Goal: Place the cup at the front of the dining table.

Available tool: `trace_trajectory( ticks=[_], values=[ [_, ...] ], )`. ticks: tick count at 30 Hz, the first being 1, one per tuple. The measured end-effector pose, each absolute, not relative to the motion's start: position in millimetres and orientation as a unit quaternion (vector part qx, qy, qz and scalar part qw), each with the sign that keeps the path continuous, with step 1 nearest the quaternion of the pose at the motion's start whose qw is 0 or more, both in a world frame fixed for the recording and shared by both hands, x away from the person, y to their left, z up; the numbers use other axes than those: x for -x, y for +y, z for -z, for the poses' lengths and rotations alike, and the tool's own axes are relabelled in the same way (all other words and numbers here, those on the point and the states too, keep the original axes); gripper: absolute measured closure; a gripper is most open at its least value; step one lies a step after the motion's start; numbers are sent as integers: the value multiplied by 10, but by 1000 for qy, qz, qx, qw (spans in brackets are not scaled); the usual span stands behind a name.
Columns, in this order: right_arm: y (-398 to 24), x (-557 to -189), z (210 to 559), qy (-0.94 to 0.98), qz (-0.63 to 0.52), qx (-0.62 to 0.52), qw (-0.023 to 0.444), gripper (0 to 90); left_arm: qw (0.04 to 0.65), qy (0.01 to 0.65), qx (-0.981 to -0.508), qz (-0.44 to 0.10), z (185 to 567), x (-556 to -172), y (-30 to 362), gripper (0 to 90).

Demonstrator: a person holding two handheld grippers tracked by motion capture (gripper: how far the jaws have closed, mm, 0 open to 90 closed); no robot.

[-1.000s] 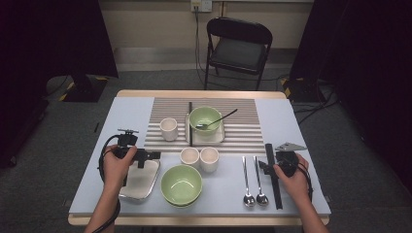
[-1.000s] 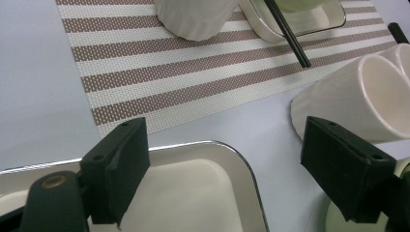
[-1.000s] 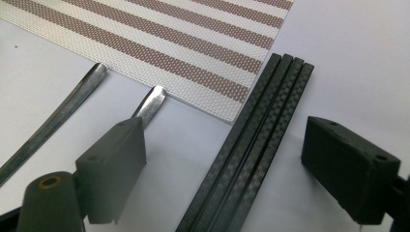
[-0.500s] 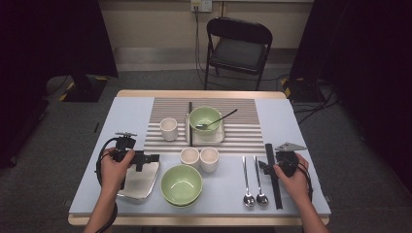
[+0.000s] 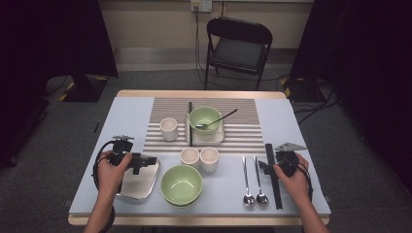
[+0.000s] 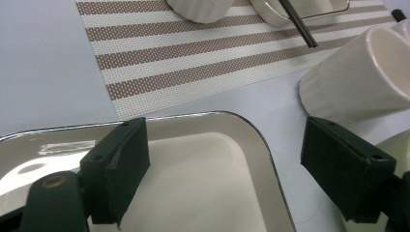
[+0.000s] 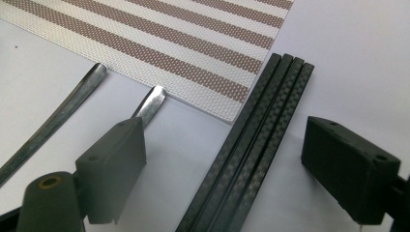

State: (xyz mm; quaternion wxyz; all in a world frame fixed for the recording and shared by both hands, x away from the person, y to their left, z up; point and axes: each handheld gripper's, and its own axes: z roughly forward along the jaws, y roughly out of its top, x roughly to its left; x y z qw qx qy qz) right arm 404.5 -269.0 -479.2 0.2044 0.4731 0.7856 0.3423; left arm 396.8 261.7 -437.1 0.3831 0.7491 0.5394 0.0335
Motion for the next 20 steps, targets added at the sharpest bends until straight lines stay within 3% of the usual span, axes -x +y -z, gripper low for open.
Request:
trace_trajectory(
  ticks=[20],
  values=[
    [-2690,-4046,4792,785,-343,-474,204,152,360,522,-769,-78,4483,-3925,2695,173]
  ],
)
